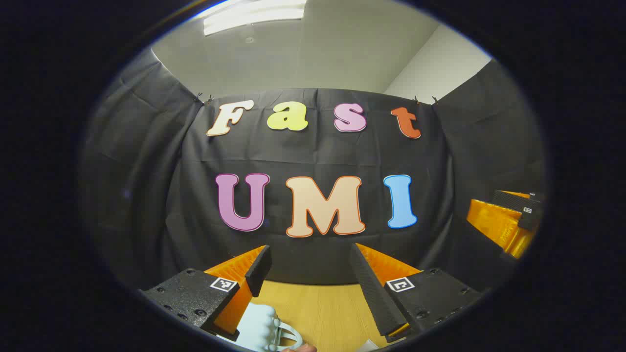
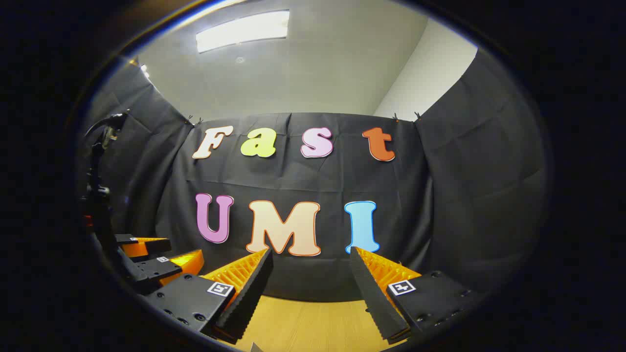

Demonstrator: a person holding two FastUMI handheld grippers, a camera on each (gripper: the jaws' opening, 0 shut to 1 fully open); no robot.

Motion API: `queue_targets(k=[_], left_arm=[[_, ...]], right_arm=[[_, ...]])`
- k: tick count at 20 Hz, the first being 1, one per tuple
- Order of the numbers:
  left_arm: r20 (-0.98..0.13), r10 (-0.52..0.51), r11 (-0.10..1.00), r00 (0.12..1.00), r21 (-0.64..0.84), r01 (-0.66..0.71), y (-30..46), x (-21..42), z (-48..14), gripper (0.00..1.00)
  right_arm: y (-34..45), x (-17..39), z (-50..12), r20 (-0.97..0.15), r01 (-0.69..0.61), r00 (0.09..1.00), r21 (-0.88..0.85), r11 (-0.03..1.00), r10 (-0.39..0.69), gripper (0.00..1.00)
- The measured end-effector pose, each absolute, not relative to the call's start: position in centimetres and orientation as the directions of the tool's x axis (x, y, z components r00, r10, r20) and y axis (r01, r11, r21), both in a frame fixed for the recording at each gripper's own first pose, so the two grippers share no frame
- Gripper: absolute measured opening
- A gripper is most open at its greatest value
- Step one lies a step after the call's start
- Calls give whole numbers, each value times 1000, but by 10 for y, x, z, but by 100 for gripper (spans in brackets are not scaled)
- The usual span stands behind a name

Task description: First open the suitcase, pack the skin care products into it, and then close the suitcase.

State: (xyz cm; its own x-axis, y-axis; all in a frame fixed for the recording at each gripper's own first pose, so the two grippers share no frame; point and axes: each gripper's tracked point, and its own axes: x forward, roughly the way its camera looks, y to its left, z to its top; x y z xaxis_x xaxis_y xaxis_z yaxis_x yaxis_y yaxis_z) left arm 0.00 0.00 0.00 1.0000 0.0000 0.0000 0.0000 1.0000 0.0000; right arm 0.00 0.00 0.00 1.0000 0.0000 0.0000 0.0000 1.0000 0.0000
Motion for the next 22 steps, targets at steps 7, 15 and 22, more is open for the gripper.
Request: queue_targets(k=[7,15,22], left_arm=[[-50,59,998,997,-8,-60,44,9,-21,94],[-169,44,999,985,-3,-45,51,17,-73,95],[-466,46,997,884,-29,-68,49,6,-191,96]], right_arm=[[39,18,-15,-17,-37,999,21,999,37,98],[52,22,-32,-57,-49,997,17,999,50,98],[29,16,-58,-144,-7,990,-18,1000,5,98]])
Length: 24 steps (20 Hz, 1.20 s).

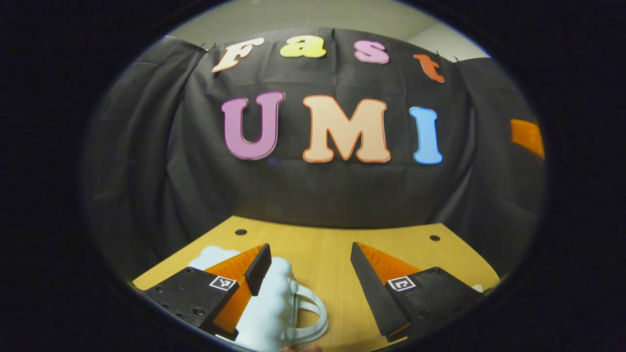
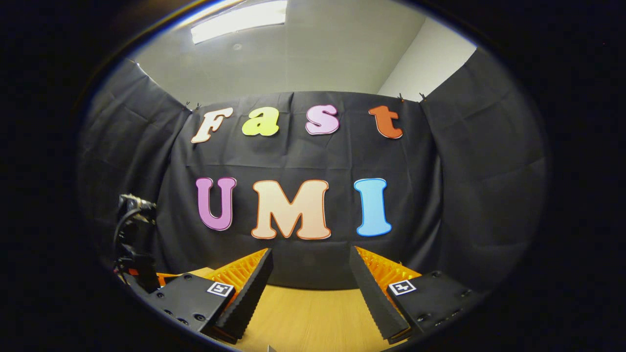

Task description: First open the suitcase, pack the skin care products into it, and then close the suitcase.

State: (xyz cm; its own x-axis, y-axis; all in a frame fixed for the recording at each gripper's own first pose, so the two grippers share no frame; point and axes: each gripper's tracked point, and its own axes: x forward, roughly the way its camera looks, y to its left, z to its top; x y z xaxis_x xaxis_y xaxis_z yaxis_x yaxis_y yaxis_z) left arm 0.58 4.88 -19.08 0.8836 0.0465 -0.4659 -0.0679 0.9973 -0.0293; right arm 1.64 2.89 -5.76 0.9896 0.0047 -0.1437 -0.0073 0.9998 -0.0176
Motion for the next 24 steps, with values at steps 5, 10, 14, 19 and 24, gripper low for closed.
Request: queue_targets(k=[5,10,14,19,24], left_arm=[[-592,20,998,805,-36,-51,34,4,-246,96],[-715,-19,996,699,-76,-50,19,-6,-296,96],[-781,-42,991,623,-113,-74,11,-15,-324,96],[-849,-29,995,528,-73,-64,7,-22,-355,92],[-865,10,998,501,-22,-58,12,-28,-361,90]], right_arm=[[16,10,-77,-207,6,978,-47,999,-15,99],[12,10,-87,-239,10,971,-67,998,-26,99],[12,8,-97,-270,3,963,-70,998,-21,98],[15,5,-102,-286,-1,958,-73,997,-20,100],[13,1,-103,-282,7,959,-73,997,-28,98]])
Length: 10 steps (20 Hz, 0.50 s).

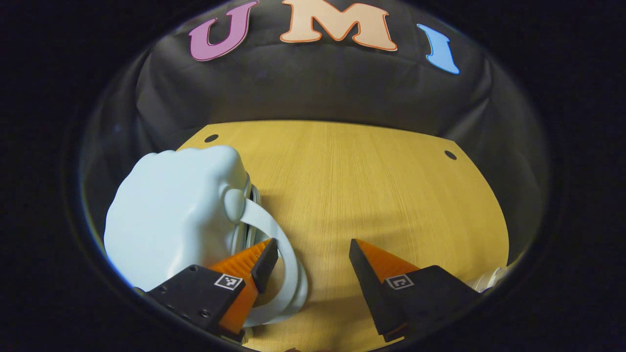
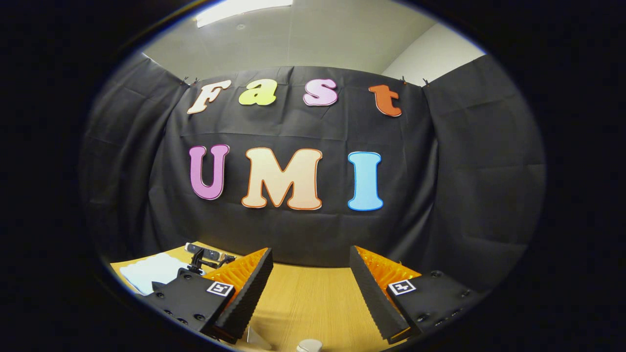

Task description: First open the suitcase, pack the skin care products into it, and then close the suitcase.

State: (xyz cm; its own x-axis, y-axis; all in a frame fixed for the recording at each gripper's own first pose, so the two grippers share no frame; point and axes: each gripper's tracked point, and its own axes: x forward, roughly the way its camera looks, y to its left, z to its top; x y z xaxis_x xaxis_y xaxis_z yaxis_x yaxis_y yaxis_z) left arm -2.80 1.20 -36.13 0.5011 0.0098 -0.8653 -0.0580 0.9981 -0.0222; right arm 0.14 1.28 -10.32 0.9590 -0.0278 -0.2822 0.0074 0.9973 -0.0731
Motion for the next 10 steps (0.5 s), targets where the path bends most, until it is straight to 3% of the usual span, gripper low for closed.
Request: queue_targets(k=[4,6,8,10], left_arm=[[-906,-15,998,424,-42,-54,6,-40,-371,86],[-898,47,998,438,28,-49,23,-39,-368,56],[-895,12,1000,447,6,-15,21,-37,-361,10],[-895,-15,999,445,0,34,20,-36,-352,8]], right_arm=[[13,0,-105,-286,11,958,-63,998,-28,100],[12,-1,-105,-283,10,959,-66,998,-28,98],[11,-1,-103,-274,11,961,-64,998,-28,100],[14,-1,-104,-273,3,962,-55,999,-18,98]])
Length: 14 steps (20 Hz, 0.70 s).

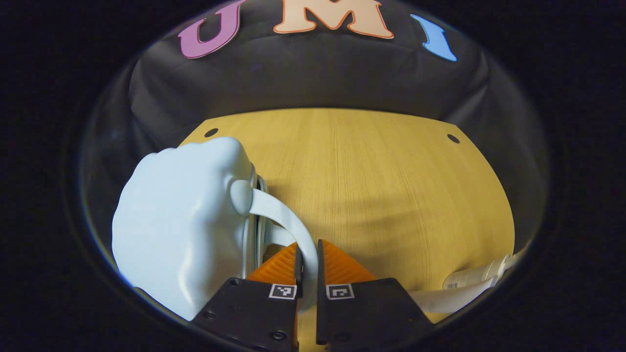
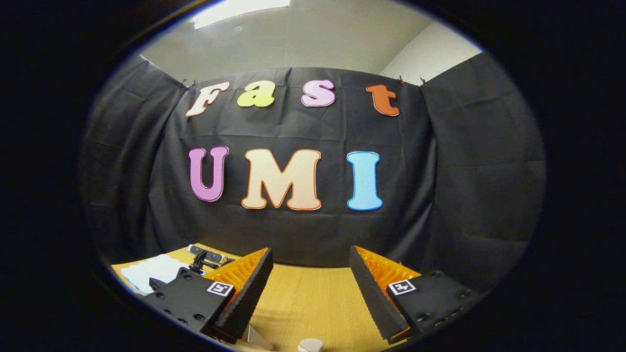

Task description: First open the suitcase, pack the skin care products into it, and then close the suitcase.

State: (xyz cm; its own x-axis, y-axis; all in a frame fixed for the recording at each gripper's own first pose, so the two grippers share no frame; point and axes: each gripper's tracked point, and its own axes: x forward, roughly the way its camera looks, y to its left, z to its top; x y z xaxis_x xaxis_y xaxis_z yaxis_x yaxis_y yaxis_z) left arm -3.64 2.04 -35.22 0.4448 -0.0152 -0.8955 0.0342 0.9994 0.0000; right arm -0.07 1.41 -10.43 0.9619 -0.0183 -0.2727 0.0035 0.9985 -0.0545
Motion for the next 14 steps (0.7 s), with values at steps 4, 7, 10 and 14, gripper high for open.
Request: queue_targets(k=[4,7,10,14], left_arm=[[-871,-36,999,489,-16,46,23,-30,-319,0],[-866,-79,997,493,-56,61,26,-29,-296,0],[-851,-132,991,508,-105,81,31,-28,-267,0],[-815,-142,990,561,-105,98,58,-17,-221,0]], right_arm=[[26,1,-106,-273,-29,962,-45,999,15,100],[40,2,-107,-269,-58,962,-31,998,48,100],[51,2,-109,-269,-80,961,-26,996,71,100],[69,4,-115,-277,-104,956,-9,995,97,98]])
